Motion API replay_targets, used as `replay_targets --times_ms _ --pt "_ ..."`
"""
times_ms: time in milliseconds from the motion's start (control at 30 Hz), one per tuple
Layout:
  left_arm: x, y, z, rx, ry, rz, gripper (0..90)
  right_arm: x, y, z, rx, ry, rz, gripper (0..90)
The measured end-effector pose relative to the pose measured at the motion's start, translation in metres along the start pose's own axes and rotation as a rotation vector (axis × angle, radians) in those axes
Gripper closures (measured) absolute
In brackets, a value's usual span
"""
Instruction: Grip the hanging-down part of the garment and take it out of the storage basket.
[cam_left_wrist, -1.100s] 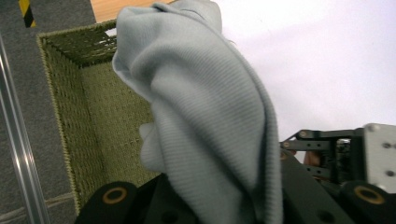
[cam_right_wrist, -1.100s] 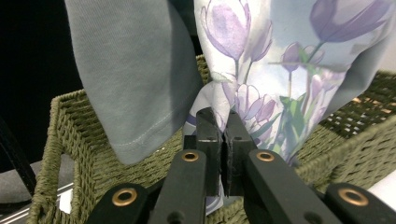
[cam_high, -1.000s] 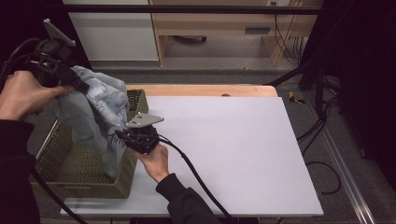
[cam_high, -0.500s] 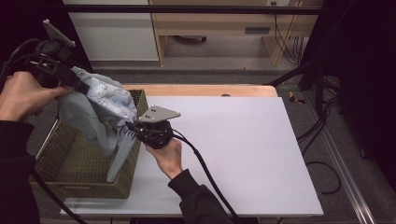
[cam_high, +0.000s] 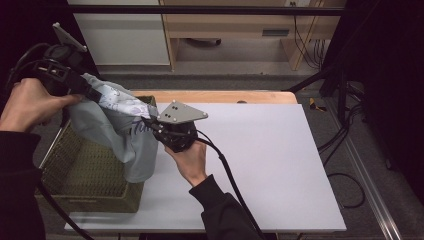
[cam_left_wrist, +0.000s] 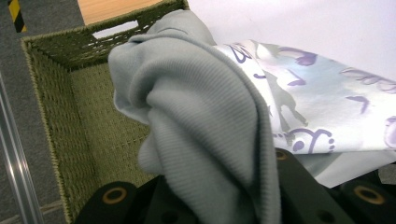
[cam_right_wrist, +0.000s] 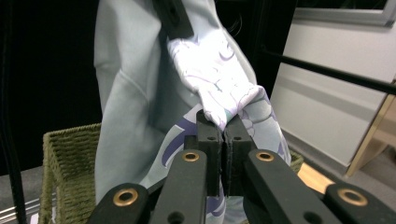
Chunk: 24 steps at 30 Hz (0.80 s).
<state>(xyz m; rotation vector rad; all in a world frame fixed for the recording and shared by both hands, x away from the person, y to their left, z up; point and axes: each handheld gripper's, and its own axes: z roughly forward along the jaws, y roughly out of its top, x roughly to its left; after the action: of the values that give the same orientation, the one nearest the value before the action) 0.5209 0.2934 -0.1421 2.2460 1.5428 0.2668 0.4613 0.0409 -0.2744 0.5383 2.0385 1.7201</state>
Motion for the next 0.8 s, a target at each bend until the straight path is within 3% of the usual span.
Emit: replay_targets --times_ms 200,600,800 --pt "-0.004 0.0 0.001 -0.004 -0.011 0.01 81.1 0.001 0.012 -0.008 -0.031 -0.021 -0.033 88.5" --pt "-0.012 0.001 -0.003 -0.016 -0.025 0.033 81.0 -0.001 0.026 -0.018 -0.066 -0.044 -0.052 88.4" --pt "-0.014 0.002 -0.001 -0.011 -0.012 0.036 81.0 -0.003 0.019 -0.019 -0.044 -0.032 -0.042 88.1"
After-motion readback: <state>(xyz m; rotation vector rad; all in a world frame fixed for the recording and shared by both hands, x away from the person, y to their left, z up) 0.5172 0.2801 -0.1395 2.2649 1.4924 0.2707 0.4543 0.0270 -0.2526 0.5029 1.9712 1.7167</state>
